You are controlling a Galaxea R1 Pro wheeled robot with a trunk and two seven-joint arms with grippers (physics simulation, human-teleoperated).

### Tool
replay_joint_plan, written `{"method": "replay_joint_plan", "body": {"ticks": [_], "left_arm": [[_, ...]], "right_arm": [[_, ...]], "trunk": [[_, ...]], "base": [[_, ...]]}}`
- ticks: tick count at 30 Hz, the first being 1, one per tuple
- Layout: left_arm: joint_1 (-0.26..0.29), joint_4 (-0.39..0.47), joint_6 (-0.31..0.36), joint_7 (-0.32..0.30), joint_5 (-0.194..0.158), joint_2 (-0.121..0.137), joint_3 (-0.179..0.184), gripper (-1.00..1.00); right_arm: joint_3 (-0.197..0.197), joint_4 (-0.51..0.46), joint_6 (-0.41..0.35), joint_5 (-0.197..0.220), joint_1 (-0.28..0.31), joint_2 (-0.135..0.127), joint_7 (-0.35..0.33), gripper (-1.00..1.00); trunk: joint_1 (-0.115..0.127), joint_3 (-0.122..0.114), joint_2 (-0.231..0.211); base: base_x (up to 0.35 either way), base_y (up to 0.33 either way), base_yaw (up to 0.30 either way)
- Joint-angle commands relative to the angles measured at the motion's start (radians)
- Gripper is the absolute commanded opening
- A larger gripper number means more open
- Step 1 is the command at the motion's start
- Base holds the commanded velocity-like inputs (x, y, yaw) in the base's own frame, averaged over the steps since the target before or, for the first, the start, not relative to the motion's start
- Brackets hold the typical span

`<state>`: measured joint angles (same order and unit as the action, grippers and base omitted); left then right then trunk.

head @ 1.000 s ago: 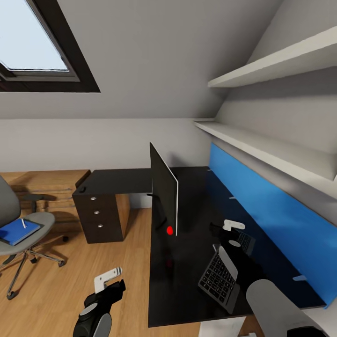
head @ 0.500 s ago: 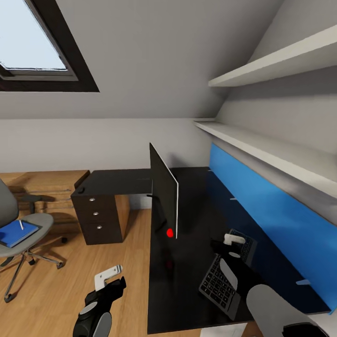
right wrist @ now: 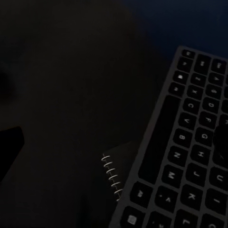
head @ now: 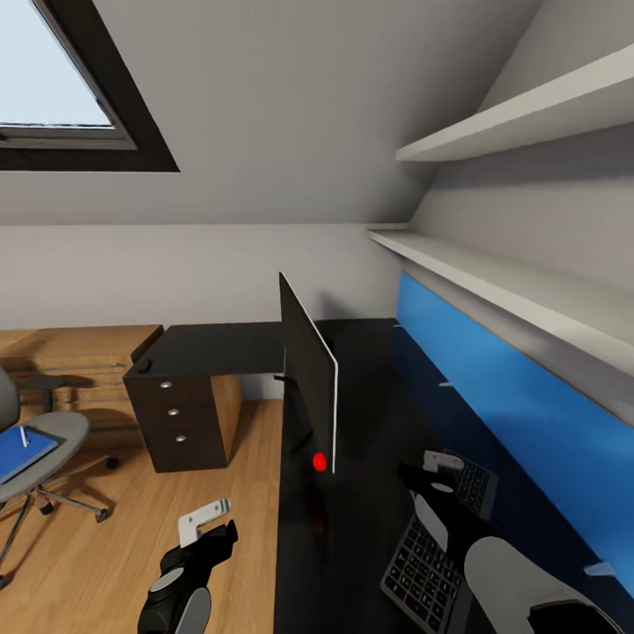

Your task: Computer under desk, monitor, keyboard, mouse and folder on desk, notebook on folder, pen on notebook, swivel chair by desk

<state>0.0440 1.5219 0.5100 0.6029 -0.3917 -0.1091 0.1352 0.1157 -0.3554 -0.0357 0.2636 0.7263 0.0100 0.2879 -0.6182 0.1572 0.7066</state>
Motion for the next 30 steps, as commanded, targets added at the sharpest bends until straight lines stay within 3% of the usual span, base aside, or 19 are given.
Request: {"method": "replay_joint_plan", "body": {"ticks": [1,13,20,30], "left_arm": [[0.001,0.001,0.002,0.009,-0.009,0.000,0.002,1.00],[0.001,0.027,0.000,0.011,-0.008,-0.002,0.007,1.00],[0.000,0.051,0.001,0.014,-0.009,-0.003,0.007,1.00],[0.000,0.053,0.002,0.015,-0.010,-0.003,0.007,1.00]], "right_arm": [[0.009,0.001,-0.004,0.008,0.001,-0.001,0.008,1.00],[0.007,0.061,-0.004,0.010,0.031,-0.005,0.008,1.00],[0.007,0.118,-0.004,0.011,0.073,-0.007,0.008,1.00],[0.007,0.126,-0.003,0.010,0.080,-0.007,0.008,1.00]], "trunk": [[0.000,0.002,0.001],[0.000,0.002,0.001],[-0.027,0.024,0.050],[-0.066,0.055,0.120]], "base": [[0.061,0.000,0.000],[0.016,0.000,0.000],[0.001,0.000,0.000],[0.000,0.000,0.000]]}}
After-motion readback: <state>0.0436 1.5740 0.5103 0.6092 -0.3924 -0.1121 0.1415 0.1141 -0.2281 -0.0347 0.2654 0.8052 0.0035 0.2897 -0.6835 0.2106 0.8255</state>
